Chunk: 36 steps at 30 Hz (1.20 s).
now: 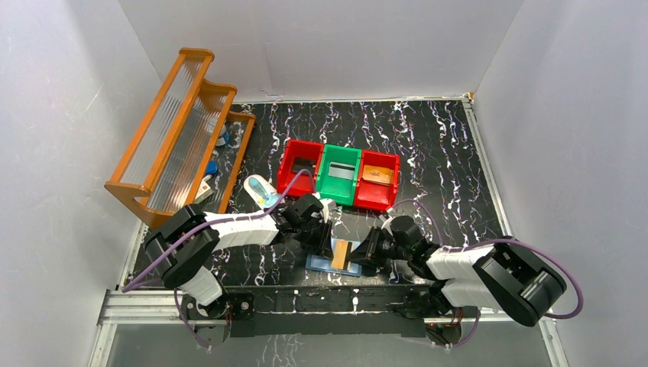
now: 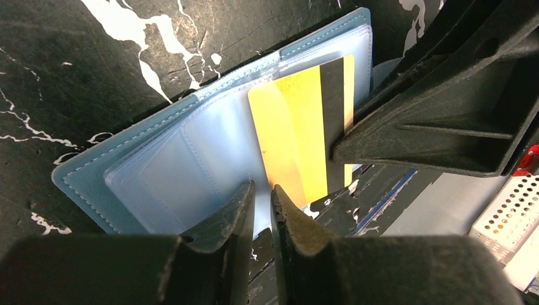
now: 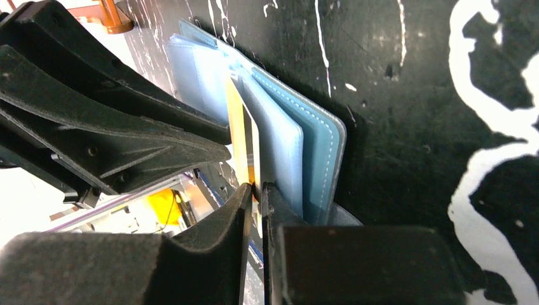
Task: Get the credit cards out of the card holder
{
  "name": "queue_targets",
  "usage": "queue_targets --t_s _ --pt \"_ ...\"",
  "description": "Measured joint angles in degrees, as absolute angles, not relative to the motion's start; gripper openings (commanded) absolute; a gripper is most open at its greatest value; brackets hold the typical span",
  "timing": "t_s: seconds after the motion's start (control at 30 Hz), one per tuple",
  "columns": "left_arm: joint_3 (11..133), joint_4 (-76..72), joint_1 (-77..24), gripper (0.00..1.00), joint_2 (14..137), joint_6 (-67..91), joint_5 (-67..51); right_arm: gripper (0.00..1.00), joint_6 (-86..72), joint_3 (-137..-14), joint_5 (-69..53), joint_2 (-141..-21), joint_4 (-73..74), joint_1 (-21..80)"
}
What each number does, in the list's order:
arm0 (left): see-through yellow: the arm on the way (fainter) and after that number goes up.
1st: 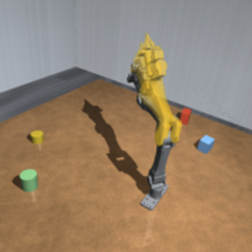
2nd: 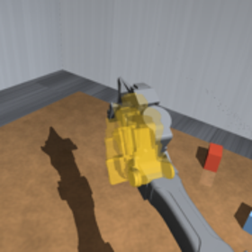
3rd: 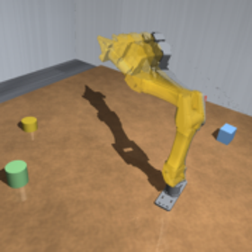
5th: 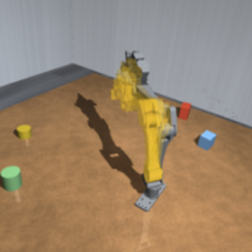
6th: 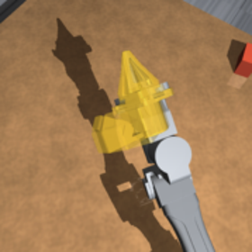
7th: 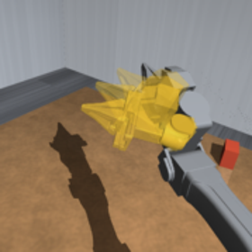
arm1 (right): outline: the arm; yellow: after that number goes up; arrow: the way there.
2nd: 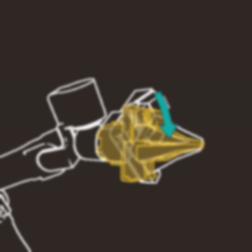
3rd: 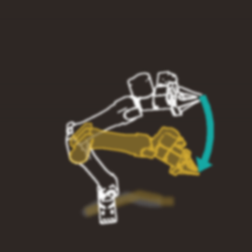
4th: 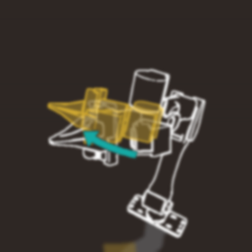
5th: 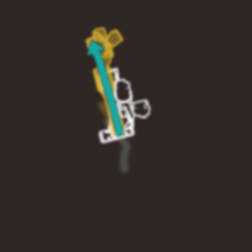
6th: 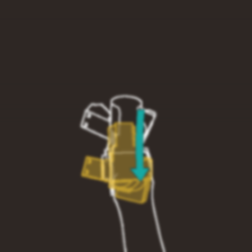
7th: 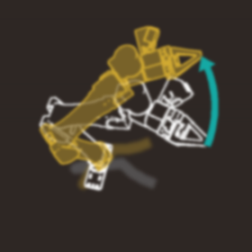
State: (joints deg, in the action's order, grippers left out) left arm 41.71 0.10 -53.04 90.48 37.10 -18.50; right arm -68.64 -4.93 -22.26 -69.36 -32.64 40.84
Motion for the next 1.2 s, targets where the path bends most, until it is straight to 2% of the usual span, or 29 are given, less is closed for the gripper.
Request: queue_targets --t_s 0.07,0.27,0.4,0.67,0.73,0.83,0.9,1.1,1.2 --pt "41.7 0.0 -53.1 0.16 90.5 37.1 -18.4 0.18 -68.8 -5.4 -22.3 -70.8 -33.7 40.8" --pt "41.6 0.0 -53.1 0.15 90.5 37.4 -18.1 0.01 -69.3 -6.7 -23.7 -74.4 -37.1 40.8" --pt "41.0 0.0 -53.5 0.16 89.4 38.0 -16.8 0.0 -68.7 -6.9 -22.6 -71.5 -34.3 40.9" --pt "39.2 6.6 -54.0 0.2 83.1 38.6 -8.6 0.0 -61.0 -13.3 -12.8 -54.5 -10.2 40.1" --pt "38.7 8.7 -54.0 0.25 81.3 38.6 -6.8 0.0 -58.9 -15.6 -10.0 -51.1 -5.5 39.7" --pt "38.3 12.5 -54.0 0.41 77.5 38.5 -4.0 0.0 -55.8 -18.3 -7.2 -47.8 0.4 39.6" --pt "38.3 14.5 -54.0 0.47 74.7 38.4 -2.2 0.0 -53.8 -20.6 -5.7 -46.8 3.9 39.6" --pt "40.7 22.5 -53.9 0.69 66.0 36.7 5.1 0.0 -46.6 -28.4 0.0 -46.2 12.1 39.6" --pt "43.0 26.4 -53.7 0.84 63.6 34.8 9.3 0.0 -42.0 -32.2 3.6 -46.4 14.8 39.6"
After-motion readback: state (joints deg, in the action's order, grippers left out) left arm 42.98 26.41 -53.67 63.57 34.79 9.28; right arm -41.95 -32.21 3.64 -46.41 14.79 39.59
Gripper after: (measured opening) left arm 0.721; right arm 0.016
